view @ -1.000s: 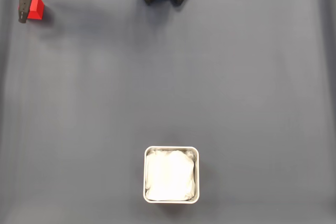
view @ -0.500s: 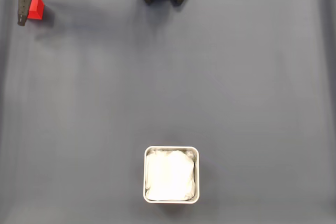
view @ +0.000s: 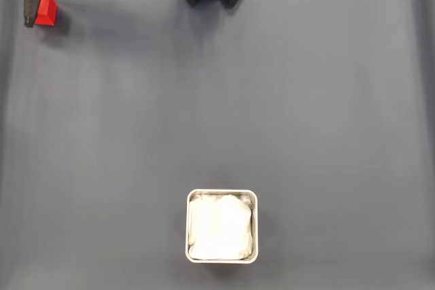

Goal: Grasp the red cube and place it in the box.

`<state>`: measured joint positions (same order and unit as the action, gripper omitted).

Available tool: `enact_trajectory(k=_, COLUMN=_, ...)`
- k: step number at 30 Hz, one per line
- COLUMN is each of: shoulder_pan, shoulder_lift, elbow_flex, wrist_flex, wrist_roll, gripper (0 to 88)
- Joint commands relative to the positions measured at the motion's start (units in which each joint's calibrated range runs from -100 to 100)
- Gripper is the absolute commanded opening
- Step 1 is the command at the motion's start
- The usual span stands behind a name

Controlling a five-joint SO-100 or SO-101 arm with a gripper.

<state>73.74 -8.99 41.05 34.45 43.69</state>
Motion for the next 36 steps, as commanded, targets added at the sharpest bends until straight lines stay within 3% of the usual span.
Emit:
enact_trajectory(k=1, shoulder_pan=-0.09, shoulder_lift=-0.37, elbow_flex=-1.72, wrist_flex=-1.09, wrist_roll=-0.29, gripper=23.6)
enact_trajectory(k=18, shoulder_pan=-0.23, shoulder_lift=-1.15, elbow_flex=-2.64, wrist_flex=-0.59, wrist_roll=0.05, gripper=8.7)
enact_trajectory(k=36, shoulder_pan=-2.50, shoulder_lift=-6.35, elbow_flex=-3.37, wrist_flex=1.62, wrist_roll=1.22, gripper=6.8)
